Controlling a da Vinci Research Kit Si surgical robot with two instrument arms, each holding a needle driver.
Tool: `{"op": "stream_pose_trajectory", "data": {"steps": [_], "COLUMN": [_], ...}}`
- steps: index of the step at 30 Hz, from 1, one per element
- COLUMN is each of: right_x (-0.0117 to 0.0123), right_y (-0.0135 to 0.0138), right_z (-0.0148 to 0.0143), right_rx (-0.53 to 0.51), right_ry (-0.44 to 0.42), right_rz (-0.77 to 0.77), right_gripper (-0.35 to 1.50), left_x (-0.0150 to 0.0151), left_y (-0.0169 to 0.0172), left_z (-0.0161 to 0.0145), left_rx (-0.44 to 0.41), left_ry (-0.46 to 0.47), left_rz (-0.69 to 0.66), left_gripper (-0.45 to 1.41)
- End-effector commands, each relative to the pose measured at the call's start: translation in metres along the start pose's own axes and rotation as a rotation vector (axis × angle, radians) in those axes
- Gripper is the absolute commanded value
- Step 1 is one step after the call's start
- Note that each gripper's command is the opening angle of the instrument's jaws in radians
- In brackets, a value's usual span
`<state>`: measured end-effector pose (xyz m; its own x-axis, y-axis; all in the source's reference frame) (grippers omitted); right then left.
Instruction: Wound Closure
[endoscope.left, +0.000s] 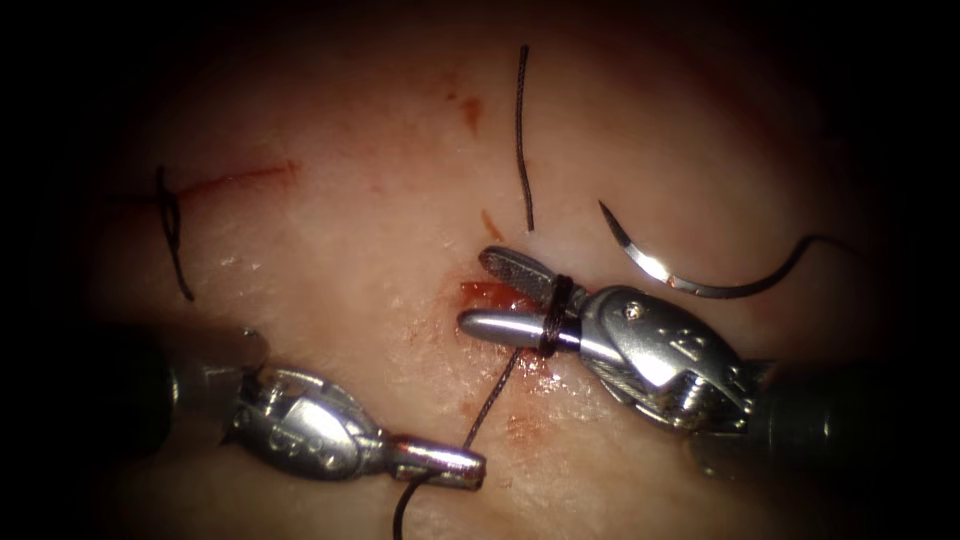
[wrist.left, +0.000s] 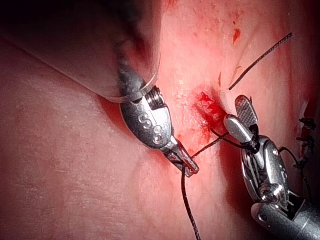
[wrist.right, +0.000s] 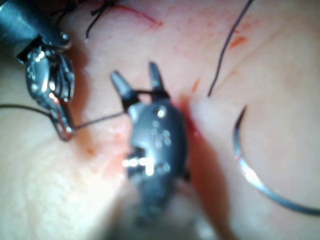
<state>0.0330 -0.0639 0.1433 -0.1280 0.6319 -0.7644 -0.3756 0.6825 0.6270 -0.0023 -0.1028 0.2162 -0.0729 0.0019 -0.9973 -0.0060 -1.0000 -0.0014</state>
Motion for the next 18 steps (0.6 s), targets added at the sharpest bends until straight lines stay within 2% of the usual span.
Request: {"op": "stream_pose_trajectory", "data": {"steps": [1, 12, 18], "right_x": [-0.0008, -0.0003, 0.001], "right_y": [-0.0002, -0.0003, 0.0], "right_z": [0.0005, 0.0007, 0.0019], "right_rx": [-0.006, -0.09, -0.193], "right_ry": [-0.001, 0.01, 0.038], "right_rz": [0.001, 0.001, 0.008], "right_gripper": [0.46, 0.47, 0.61], "left_x": [-0.0005, 0.0002, -0.0023], "left_y": [0.0005, -0.0037, -0.0062], "left_z": [0.0005, 0.0013, 0.0023], "left_rx": [0.009, 0.077, 0.105], "left_ry": [-0.005, -0.05, -0.07], "left_rz": [-0.005, -0.029, -0.029], "left_gripper": [-0.45, -0.45, -0.45]}}
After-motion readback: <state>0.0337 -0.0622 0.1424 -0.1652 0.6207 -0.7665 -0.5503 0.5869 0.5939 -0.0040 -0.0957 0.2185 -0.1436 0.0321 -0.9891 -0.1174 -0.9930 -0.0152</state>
